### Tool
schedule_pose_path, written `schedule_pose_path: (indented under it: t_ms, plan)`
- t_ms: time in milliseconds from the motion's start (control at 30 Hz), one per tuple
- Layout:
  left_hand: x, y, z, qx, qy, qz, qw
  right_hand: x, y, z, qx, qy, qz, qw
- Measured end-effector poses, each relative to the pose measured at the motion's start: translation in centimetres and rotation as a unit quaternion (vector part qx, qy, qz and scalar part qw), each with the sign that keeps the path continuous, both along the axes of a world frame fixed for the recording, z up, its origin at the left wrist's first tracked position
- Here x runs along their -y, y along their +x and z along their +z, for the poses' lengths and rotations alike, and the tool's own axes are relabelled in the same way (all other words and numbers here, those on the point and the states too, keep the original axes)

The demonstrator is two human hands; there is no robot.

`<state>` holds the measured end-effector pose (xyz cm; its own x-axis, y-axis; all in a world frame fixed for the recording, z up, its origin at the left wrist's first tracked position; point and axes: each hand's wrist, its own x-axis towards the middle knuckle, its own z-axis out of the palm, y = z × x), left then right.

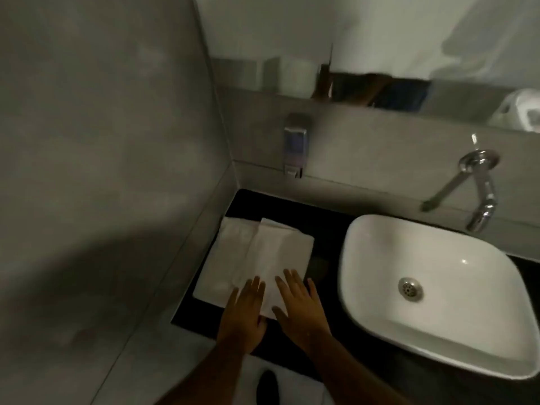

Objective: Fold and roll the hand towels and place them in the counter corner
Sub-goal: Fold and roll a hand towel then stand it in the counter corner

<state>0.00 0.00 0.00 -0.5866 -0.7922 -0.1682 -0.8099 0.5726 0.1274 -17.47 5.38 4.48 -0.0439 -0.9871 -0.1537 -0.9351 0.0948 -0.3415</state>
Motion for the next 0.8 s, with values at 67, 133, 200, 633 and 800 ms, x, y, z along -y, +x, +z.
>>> schedule_pose_path:
  t_ms: [67, 133, 200, 633, 800]
  plan:
    - [1.0, 0.2, -1.6, 0.002, 0.027, -0.010, 1.000, 0.4, 1.2, -2.1, 0.028, 0.060, -0.027, 0.997]
    - [1.3, 0.1, -2.9, 0.011, 0.071, -0.020, 0.997, 0.1, 2.0, -4.3, 0.062, 0.081, -0.049, 0.994]
    - [1.4, -0.3, -4.7, -0.018, 0.109, -0.043, 0.993, -0.4, 2.3, -6.7, 0.087, 0.078, -0.044, 0.992]
    - [5.6, -0.9, -3.0, -0.095, 0.029, -0.075, 0.992, 3.3, -0.1, -4.1, 0.078, 0.086, -0.071, 0.991]
    - [5.7, -1.2, 3.9, -0.167, 0.036, -0.109, 0.979, 1.3, -1.7, 1.6, 0.164, -0.021, -0.154, 0.974]
